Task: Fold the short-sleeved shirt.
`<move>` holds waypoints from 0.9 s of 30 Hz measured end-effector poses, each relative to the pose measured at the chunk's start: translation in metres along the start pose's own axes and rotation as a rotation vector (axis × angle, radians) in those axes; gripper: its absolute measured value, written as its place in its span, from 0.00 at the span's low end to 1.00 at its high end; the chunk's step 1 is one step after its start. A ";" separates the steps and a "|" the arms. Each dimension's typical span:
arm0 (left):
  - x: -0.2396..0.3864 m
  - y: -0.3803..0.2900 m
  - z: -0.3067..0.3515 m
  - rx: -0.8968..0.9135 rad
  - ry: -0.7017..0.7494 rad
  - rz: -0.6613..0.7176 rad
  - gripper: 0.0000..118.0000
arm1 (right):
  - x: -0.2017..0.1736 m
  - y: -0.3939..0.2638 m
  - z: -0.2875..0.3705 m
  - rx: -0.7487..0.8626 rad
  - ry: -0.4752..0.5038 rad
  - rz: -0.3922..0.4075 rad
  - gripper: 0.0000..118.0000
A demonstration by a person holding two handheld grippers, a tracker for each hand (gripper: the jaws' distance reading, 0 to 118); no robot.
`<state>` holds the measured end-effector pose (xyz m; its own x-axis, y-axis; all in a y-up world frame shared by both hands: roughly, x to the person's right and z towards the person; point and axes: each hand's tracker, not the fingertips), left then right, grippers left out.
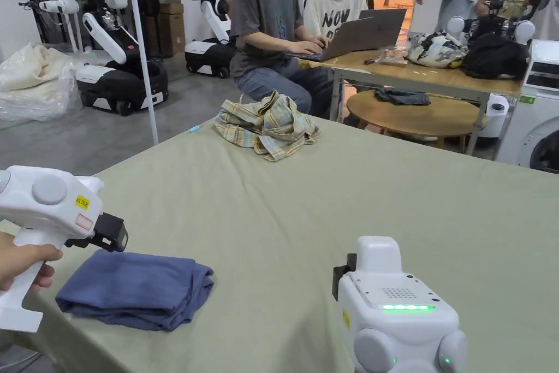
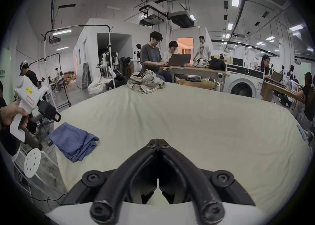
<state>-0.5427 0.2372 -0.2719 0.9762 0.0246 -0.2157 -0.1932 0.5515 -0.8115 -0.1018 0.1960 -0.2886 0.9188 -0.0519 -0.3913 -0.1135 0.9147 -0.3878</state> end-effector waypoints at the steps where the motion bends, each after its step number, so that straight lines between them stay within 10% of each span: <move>1: 0.009 -0.005 0.001 0.021 -0.029 -0.010 0.53 | 0.003 0.000 0.002 0.002 -0.002 -0.005 0.00; 13: 0.204 -0.076 -0.010 0.435 -0.226 -0.087 0.53 | 0.082 -0.011 0.044 0.054 -0.145 -0.053 0.00; 23: 0.347 -0.088 0.017 0.723 -0.261 -0.191 0.03 | 0.178 -0.024 0.112 0.146 -0.356 -0.125 0.00; 27: 0.381 -0.092 0.024 0.757 -0.282 -0.213 0.00 | 0.209 -0.030 0.141 0.189 -0.451 -0.144 0.00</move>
<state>-0.1508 0.2157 -0.2664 0.9919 0.0082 0.1266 0.0191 0.9767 -0.2135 0.1474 0.2141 -0.2411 0.9966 -0.0425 0.0700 0.0580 0.9698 -0.2367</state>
